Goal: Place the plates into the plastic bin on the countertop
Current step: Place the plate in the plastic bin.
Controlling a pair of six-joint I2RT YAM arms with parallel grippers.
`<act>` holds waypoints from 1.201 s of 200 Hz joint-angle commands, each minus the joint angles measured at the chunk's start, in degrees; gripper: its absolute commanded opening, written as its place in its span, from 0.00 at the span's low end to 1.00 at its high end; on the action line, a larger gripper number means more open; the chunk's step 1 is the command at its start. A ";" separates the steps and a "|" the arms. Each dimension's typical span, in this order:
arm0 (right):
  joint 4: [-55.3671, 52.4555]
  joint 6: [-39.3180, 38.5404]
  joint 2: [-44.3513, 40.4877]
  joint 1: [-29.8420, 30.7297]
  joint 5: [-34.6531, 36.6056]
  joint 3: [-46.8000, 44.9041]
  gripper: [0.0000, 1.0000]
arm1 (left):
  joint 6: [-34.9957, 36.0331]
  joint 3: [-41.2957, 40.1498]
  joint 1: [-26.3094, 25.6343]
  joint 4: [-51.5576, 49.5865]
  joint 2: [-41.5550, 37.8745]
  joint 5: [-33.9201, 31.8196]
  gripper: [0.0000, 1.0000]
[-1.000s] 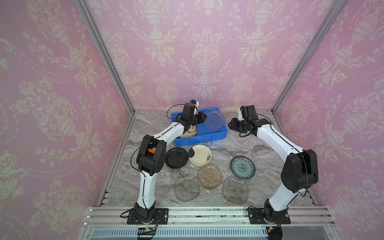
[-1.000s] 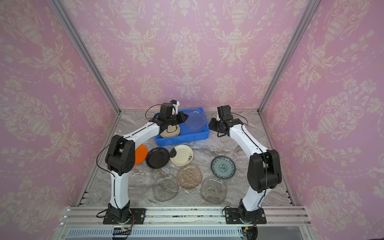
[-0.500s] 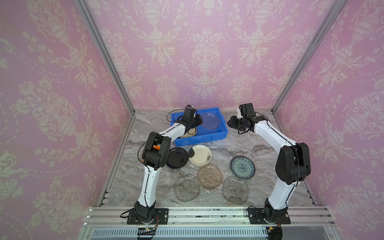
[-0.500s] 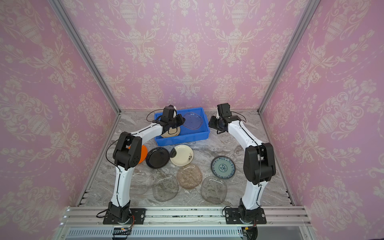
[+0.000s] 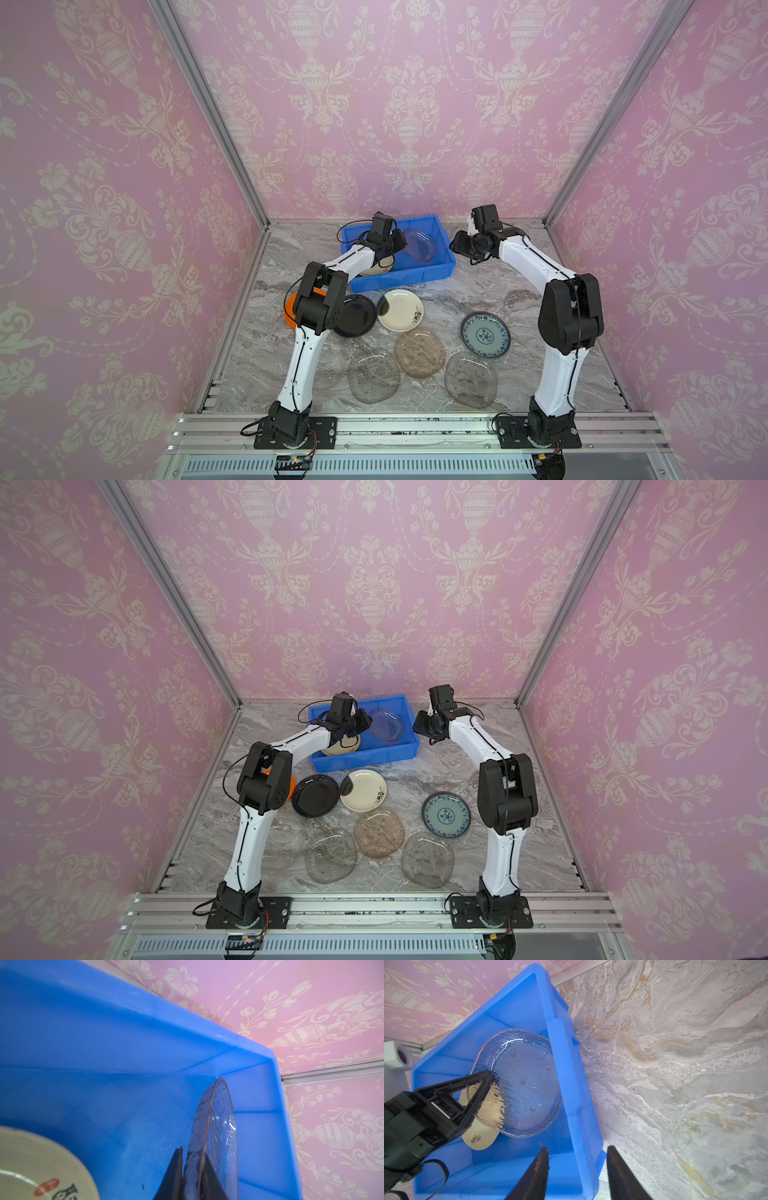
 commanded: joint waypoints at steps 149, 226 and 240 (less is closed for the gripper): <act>-3.73 -3.44 3.20 2.16 -1.26 0.31 0.47 | -6.25 -2.55 -0.15 -3.56 1.24 -6.11 0.16; -4.96 -4.27 3.86 2.64 -0.53 1.29 0.47 | -6.81 -4.53 -0.46 -2.07 0.35 -6.80 0.34; -5.54 -4.79 3.78 2.81 -0.19 1.28 0.47 | -6.44 -5.38 -0.54 -1.07 -0.42 -6.82 0.42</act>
